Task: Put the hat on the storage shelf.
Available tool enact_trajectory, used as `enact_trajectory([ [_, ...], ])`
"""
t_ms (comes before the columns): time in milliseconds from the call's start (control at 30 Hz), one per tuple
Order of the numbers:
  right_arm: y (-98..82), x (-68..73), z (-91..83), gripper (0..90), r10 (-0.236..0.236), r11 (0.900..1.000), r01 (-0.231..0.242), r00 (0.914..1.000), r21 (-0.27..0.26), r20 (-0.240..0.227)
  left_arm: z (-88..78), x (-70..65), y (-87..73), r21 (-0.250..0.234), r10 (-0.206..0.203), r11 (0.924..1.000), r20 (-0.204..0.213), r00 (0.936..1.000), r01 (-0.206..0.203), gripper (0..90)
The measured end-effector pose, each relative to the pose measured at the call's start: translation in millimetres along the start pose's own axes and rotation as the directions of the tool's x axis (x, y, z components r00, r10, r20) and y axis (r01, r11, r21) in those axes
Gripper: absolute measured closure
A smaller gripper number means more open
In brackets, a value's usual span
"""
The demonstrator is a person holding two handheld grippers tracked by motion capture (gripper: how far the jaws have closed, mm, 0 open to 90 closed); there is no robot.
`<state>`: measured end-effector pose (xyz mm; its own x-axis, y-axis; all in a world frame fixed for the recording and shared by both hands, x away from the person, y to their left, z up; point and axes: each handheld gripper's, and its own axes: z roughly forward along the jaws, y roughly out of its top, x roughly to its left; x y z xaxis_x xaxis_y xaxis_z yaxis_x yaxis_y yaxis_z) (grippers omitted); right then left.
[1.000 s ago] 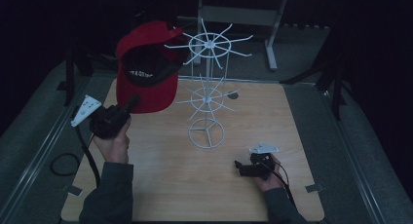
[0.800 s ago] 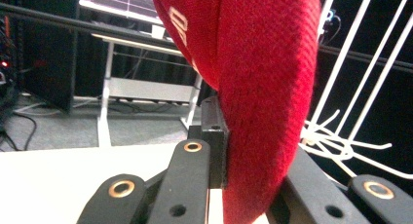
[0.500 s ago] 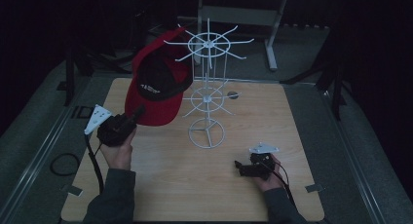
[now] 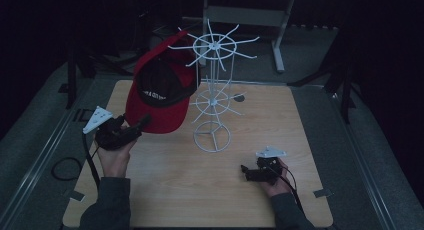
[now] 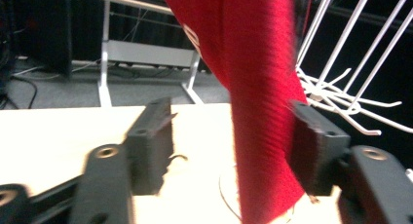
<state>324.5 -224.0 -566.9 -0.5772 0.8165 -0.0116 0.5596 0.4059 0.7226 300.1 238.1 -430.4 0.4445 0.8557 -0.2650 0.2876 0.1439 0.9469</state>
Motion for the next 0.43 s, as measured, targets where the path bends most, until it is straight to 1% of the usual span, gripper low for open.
enact_trajectory([
  [133,-0.1,0.0,0.1,14.7,-0.001,1.000,0.001,1.0000,-0.001,0.000,-1.5,-0.7,-2.3,0.026,-0.012,0.9996,0.004,0.9999,0.012,28.3],
  [233,-0.1,0.2,0.1,14.7,0.002,1.000,-0.002,1.0000,-0.001,0.000,-3.9,-0.6,-5.2,0.024,-0.019,0.9995,0.003,0.9998,0.019,24.7],
  [367,-0.1,0.1,0.0,14.8,0.001,1.000,-0.001,1.0000,0.000,0.000,-4.5,0.2,-12.7,0.026,-0.038,0.9990,0.023,0.9990,0.038,22.8],
  [433,-0.1,0.1,0.1,14.7,0.002,1.000,-0.002,1.0000,-0.001,0.000,-4.5,-0.3,-17.5,0.028,-0.040,0.9988,0.028,0.9988,0.039,22.8],
])
